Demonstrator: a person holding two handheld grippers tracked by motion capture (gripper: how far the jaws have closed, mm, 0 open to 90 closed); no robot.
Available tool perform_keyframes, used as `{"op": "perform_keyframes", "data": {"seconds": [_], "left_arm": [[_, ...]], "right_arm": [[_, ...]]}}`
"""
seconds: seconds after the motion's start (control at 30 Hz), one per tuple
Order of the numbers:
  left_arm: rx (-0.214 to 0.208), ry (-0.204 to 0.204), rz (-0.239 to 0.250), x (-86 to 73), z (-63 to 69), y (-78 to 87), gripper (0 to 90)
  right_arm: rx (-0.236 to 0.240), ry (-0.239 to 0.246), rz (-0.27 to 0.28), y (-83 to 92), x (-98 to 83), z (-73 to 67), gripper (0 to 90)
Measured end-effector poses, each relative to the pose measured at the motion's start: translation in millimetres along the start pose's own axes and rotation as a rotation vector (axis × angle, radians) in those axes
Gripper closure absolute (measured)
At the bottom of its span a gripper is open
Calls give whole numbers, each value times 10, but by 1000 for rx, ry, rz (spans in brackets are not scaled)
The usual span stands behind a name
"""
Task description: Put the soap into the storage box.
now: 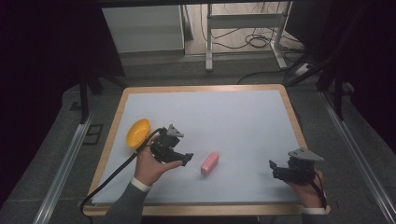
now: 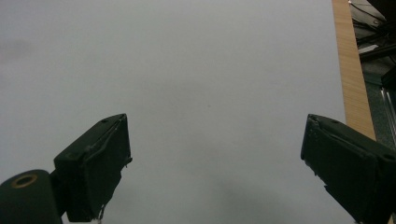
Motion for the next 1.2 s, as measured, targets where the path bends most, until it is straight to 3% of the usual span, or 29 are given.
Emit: {"op": "perform_keyframes", "data": {"seconds": [0.13, 1.0, 1.07, 1.2], "left_arm": [[-6, -18, -3, 52, 53, -32, 223], [-72, -11, -9, 57, 311, -303, 246], [-66, -36, -38, 57, 348, -338, 249], [-83, -40, -35, 94, 405, -382, 248]], "right_arm": [[-2, 0, -6, -13, -14, 3, 82], [-14, -1, 2, -9, -10, 14, 82], [-14, 0, 3, -9, -8, 14, 82], [-18, -3, 3, -13, -10, 21, 82]]}}
Point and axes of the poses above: each handheld gripper's, and its own axes: y roughly backward along the jaws, x roughly out of its top, z roughly to its right, the point moved 6 cm from there along -y, roughly forward along the jaws, and after that the axes turned 9 degrees about -y, right-handed, at the moved point
